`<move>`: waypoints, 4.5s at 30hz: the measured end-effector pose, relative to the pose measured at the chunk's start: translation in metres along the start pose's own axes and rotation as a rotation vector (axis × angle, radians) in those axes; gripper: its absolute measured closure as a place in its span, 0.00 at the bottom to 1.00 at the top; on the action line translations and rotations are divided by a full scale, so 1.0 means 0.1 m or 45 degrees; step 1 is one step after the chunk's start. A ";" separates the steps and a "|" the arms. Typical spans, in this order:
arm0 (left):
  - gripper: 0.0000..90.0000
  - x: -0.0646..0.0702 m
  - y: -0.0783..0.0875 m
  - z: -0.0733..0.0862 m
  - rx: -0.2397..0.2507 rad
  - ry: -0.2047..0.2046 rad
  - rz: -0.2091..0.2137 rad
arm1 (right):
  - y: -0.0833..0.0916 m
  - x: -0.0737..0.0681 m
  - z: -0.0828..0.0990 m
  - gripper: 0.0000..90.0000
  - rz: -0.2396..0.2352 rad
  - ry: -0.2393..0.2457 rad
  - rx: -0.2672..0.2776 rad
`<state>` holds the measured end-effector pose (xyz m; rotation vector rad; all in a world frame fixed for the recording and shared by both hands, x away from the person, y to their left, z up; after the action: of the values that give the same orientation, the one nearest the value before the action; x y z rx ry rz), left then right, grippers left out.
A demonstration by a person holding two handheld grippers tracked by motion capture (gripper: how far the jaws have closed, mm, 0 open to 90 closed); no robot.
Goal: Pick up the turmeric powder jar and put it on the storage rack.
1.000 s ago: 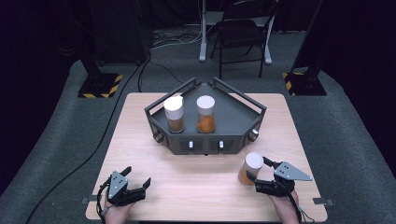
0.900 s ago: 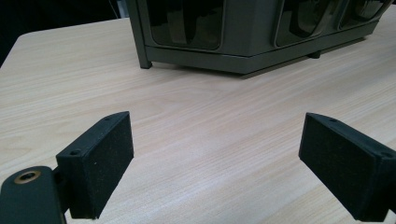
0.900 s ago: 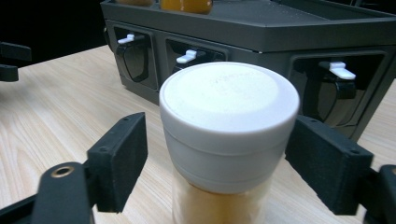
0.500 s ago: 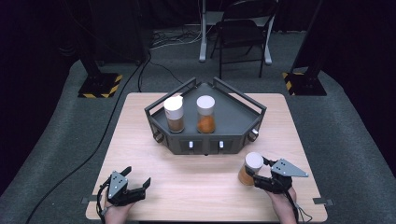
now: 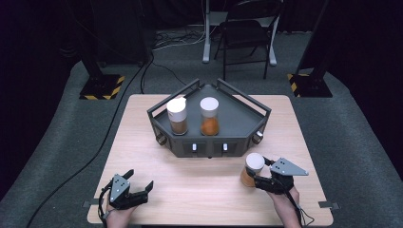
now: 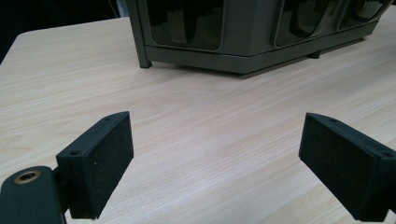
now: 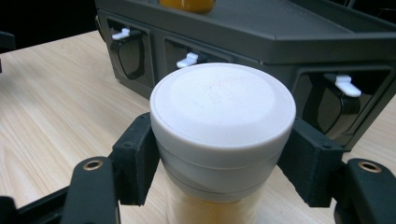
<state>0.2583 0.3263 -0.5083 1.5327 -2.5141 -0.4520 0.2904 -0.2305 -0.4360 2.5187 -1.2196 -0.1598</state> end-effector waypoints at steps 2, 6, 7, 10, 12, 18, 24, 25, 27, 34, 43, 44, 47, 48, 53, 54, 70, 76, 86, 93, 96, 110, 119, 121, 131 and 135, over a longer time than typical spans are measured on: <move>0.11 0.00 0.00 0.00 0.000 0.000 0.000 | 0.00 0.00 -0.04 0.37 -0.002 0.005 0.003; 0.11 0.00 0.00 0.00 0.000 0.000 0.001 | 0.02 0.01 -0.13 0.37 -0.011 0.008 0.008; 0.11 0.00 0.00 0.00 0.000 0.000 0.001 | 0.02 0.01 -0.15 0.37 -0.011 0.009 0.008; 0.11 0.00 0.00 0.00 -0.001 0.000 0.002 | 0.03 0.02 -0.22 0.37 -0.013 0.008 0.014; 0.11 0.00 0.00 0.00 0.000 0.001 0.002 | 0.03 0.03 -0.26 0.37 -0.011 0.004 0.020; 0.11 0.00 0.00 0.00 -0.001 0.004 0.003 | 0.02 0.08 -0.42 0.37 -0.013 -0.013 0.022; 0.11 -0.01 0.00 0.00 0.000 0.004 0.004 | 0.01 0.11 -0.58 0.37 -0.005 -0.025 0.015; 0.11 -0.01 0.00 0.00 0.000 0.004 0.004 | 0.00 0.12 -0.61 0.37 -0.005 -0.028 0.012; 0.11 -0.01 0.00 0.00 0.000 0.005 0.005 | 0.00 0.13 -0.65 0.37 -0.003 -0.036 0.012; 0.11 -0.01 0.00 0.00 -0.001 0.008 0.006 | -0.01 0.16 -0.83 0.37 0.001 -0.045 0.030; 0.11 -0.02 0.00 0.00 -0.005 0.010 0.008 | -0.04 0.16 -1.10 0.37 0.019 -0.044 0.054; 0.11 -0.02 0.00 0.00 -0.005 0.011 0.008 | -0.04 0.16 -1.13 0.37 0.023 -0.045 0.055; 0.11 -0.02 0.00 0.00 -0.005 0.009 0.008 | -0.08 0.15 -1.23 0.37 0.026 -0.040 0.060; 0.11 -0.02 0.00 0.00 -0.004 0.008 0.008 | -0.10 0.15 -1.26 0.37 0.026 -0.038 0.060; 0.11 -0.02 0.00 0.00 -0.004 0.009 0.010 | -0.18 0.12 -1.40 0.37 0.043 -0.015 0.060; 0.11 -0.02 0.00 0.00 -0.004 0.009 0.010 | -0.19 0.12 -1.42 0.37 0.045 -0.014 0.063; 0.11 -0.02 0.00 0.00 -0.003 0.008 0.013 | -0.42 0.18 -1.54 0.37 0.125 -0.031 0.072; 0.11 -0.02 0.00 0.00 -0.003 0.008 0.014 | -0.54 0.20 -1.54 0.37 0.153 -0.043 0.075; 0.11 -0.02 0.00 0.00 -0.004 0.009 0.017 | -0.74 0.24 -1.52 0.37 0.189 -0.069 0.068; 0.11 -0.02 0.00 0.00 -0.003 0.009 0.017 | -0.81 0.25 -1.49 0.37 0.199 -0.080 0.047; 0.11 -0.02 0.00 0.00 -0.003 0.009 0.017 | -0.82 0.25 -1.48 0.37 0.200 -0.080 0.039; 0.11 -0.02 0.00 0.00 -0.003 0.008 0.018 | -0.85 0.31 -1.43 0.35 0.166 -0.092 0.054; 0.11 -0.02 0.00 0.00 -0.004 0.008 0.017 | -0.74 0.33 -1.39 0.24 0.173 -0.093 0.068; 0.11 -0.02 0.00 0.00 -0.005 0.007 0.016 | -0.69 0.33 -1.35 0.22 0.179 -0.086 0.072; 0.11 -0.01 0.00 0.00 -0.006 0.003 0.012 | -0.40 0.38 -1.05 0.19 0.184 -0.079 0.083; 0.11 -0.01 0.00 0.00 -0.006 0.001 0.010 | -0.30 0.40 -0.91 0.18 0.184 -0.086 0.085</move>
<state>0.2591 0.3272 -0.5080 1.5210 -2.5158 -0.4559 0.3599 -0.2220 -0.3596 2.4880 -1.4504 -0.1727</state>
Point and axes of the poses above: each handheld gripper's, and its own axes: y roughly backward along the jaws, z roughly out of its underside, x roughly to its right, the point moved 8 cm from there along -y, roughly forward along the jaws
